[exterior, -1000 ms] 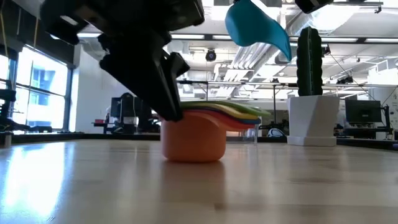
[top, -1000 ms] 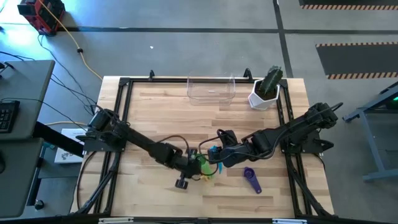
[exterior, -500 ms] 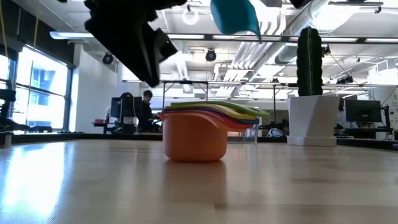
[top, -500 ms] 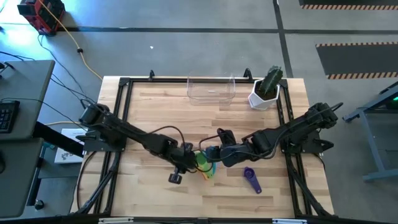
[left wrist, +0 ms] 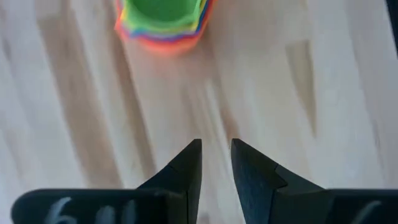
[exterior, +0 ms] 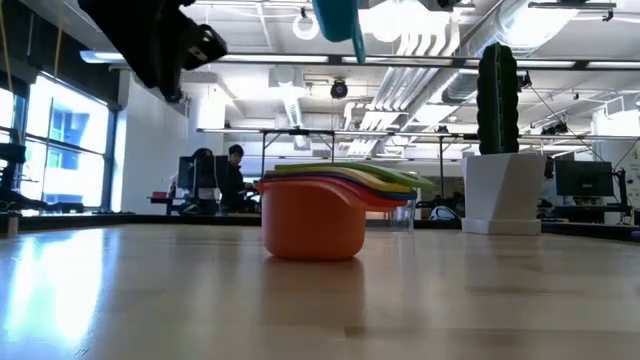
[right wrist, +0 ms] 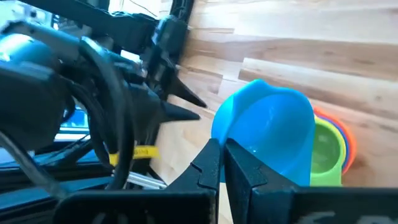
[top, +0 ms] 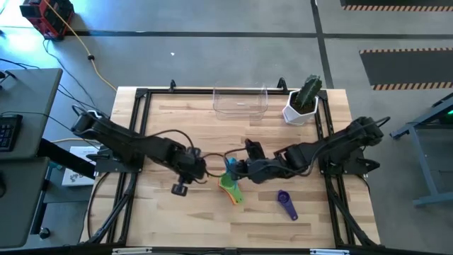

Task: Nest measuring cups in basket
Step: Stack the light blue measuring cup on top of the green measuring cup

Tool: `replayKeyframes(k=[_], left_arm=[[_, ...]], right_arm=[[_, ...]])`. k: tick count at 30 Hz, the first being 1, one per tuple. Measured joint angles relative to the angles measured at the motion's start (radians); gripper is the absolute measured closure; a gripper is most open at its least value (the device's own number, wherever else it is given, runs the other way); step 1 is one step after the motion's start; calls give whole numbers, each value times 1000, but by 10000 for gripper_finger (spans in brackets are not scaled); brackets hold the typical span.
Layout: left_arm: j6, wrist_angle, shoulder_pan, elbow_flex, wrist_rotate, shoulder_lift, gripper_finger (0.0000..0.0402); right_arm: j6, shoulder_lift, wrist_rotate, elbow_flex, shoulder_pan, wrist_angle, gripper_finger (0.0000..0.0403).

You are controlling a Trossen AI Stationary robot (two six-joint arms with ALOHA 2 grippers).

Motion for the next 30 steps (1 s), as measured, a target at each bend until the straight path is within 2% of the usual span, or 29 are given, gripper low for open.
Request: replayKeyframes(k=[3, 7, 12, 16, 22, 30], left_arm=[[0, -98, 17, 0, -9, -44, 323], [-6, -182, 36, 0, -44, -100, 323], [-17, -223, 62, 0, -52, -160, 323], [-18, -247, 75, 0, -65, -202, 323], [-18, -276, 86, 0, -106, -241, 323], [-26, -281, 88, 0, -108, -243, 323]], right_arm=[[-52, 25, -42, 67, -33, -58, 403], [-114, 95, -108, 222, -77, -189, 403], [-83, 202, -139, 426, -99, -436, 403], [-30, 298, -213, 555, -97, -567, 403], [-6, 455, -370, 693, -97, -654, 403], [53, 583, -423, 775, -103, -685, 403]])
